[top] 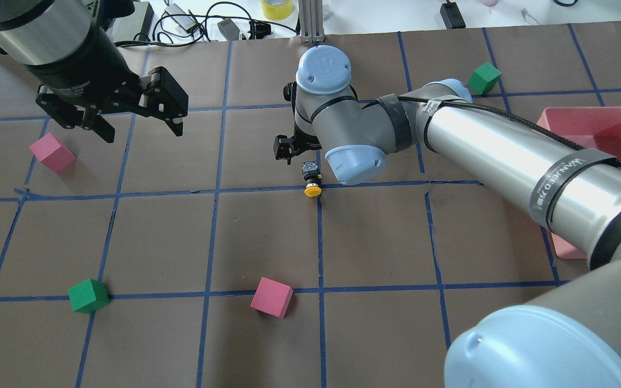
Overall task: Align button upright
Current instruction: 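Lower the switch onto the table, release it, and raise the right gripper, then reach the left gripper down to the switch lying on the table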
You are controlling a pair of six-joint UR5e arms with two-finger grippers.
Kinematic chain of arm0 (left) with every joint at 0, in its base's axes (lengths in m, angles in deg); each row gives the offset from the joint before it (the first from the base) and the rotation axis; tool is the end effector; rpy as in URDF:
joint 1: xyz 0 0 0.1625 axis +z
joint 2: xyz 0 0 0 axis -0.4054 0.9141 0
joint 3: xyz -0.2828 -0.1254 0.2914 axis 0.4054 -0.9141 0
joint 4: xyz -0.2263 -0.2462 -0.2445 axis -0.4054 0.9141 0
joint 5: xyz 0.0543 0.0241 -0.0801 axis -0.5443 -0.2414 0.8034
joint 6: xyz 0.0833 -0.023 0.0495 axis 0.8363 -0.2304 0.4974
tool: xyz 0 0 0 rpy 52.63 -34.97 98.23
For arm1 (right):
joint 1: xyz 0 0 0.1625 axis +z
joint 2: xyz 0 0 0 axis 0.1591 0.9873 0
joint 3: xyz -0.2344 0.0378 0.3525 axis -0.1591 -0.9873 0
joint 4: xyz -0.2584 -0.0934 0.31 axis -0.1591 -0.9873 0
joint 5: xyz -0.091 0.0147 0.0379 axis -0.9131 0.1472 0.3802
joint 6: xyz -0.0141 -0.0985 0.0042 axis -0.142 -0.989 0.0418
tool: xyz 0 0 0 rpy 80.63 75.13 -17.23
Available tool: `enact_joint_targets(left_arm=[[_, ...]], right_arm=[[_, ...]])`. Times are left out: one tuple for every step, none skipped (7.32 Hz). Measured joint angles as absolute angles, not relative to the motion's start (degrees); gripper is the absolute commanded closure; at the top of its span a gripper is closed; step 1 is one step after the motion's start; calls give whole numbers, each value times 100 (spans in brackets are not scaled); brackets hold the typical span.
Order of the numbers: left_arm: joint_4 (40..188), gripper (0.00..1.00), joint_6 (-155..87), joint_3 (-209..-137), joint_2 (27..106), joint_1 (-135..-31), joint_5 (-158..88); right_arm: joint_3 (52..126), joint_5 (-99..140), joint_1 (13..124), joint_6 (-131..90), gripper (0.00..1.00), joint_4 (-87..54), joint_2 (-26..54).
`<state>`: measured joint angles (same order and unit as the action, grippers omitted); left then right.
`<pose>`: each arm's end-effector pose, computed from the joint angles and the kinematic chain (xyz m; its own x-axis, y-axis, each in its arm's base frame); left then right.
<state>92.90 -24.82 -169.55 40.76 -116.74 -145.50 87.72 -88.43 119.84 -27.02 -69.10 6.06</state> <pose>-0.1572 -0.4422 0.5479 -0.9985 -0.0478 0.0256 -0.0492 0.9972 -0.0558 0.3630 -0.5636 0.2644 -0.9752 -0.1977 -0.1000 -0.1810 0.9712 -0.1549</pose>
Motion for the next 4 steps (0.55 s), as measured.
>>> enact_joint_targets(left_arm=[[9292,0,-2486,-16955,4080,-11678,-14556],[9296,0,-2490,-16958,4086,-11679,-14561],[9292,0,-2497,-16961,4109,-11678,-14561],[9271,0,-2515,-16962,4144,-11679,-14556]], right_arm=[[8720,-8871,11873,-2852,0,-6484,954],[8636,-8903,11609,-3108,0,-5898,1356],[8540,-8923,11201,-3437,0,-5220,1801],[8474,-8932,10792,-3777,0,-4634,2219]])
